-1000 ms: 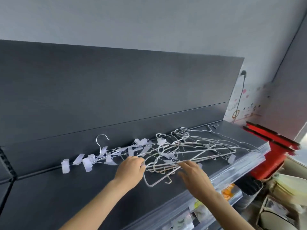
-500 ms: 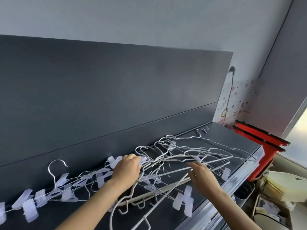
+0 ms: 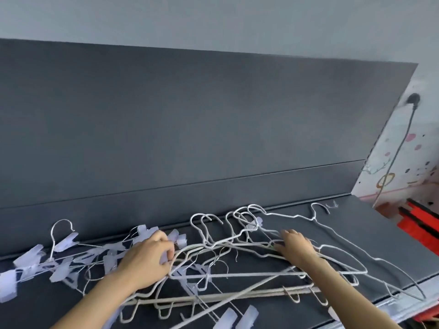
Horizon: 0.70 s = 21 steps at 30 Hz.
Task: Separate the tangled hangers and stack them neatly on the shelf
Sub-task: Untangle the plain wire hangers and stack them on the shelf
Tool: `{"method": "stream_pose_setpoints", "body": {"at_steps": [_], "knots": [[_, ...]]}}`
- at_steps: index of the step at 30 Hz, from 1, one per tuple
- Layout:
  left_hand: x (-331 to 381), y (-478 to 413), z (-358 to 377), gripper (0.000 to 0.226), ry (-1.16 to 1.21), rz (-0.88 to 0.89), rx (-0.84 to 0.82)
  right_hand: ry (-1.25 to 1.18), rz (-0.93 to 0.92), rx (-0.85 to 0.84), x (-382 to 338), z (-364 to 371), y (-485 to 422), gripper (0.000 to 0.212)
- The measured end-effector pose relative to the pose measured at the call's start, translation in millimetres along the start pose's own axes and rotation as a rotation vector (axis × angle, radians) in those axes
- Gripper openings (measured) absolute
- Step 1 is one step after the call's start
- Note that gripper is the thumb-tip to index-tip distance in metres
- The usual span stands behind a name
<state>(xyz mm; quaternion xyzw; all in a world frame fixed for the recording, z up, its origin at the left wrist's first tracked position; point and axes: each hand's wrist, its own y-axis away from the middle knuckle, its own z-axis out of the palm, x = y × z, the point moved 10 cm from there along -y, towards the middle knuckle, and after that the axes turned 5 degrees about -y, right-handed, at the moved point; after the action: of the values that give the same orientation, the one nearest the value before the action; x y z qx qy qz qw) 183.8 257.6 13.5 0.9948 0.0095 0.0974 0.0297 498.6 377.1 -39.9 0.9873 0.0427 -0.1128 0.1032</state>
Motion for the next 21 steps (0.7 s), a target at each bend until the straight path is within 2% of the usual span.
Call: {"method": "stream_pose_setpoints", "body": {"at_steps": [2, 3, 5, 8, 11, 13, 16, 19, 21], "knots": [[-9, 5, -2, 0.019, -0.006, -0.076, 0.016, -0.043, -0.069, 0.083, -4, -8, -3, 0.012], [-11, 7, -3, 0.022, -0.005, -0.106, 0.025, -0.089, -0.107, 0.102, -9, -10, -2, 0.009], [-8, 7, -9, 0.024, -0.034, -0.159, 0.076, -0.211, -0.208, 0.113, -21, -14, 0, 0.012], [12, -2, -16, 0.014, -0.018, -0.160, 0.177, -0.296, -0.347, 0.135, -48, -21, 14, 0.011], [45, -13, -5, 0.024, -0.004, -0.079, 0.132, -0.398, -0.402, 0.165, -56, -25, 24, 0.008], [65, -18, 3, 0.029, -0.036, -0.030, 0.098, -0.465, -0.415, 0.188, -46, -29, 26, 0.007], [78, -23, 4, 0.022, -0.006, -0.022, 0.092, -0.553, -0.392, 0.237, -11, -42, 24, 0.019], [85, -32, -6, 0.025, 0.072, -0.020, 0.146, -0.574, -0.356, 0.293, 32, -56, 20, 0.010], [91, -42, -18, 0.031, 0.055, -0.016, 0.218, -0.579, -0.265, 0.339, 68, -64, 12, 0.010]]}}
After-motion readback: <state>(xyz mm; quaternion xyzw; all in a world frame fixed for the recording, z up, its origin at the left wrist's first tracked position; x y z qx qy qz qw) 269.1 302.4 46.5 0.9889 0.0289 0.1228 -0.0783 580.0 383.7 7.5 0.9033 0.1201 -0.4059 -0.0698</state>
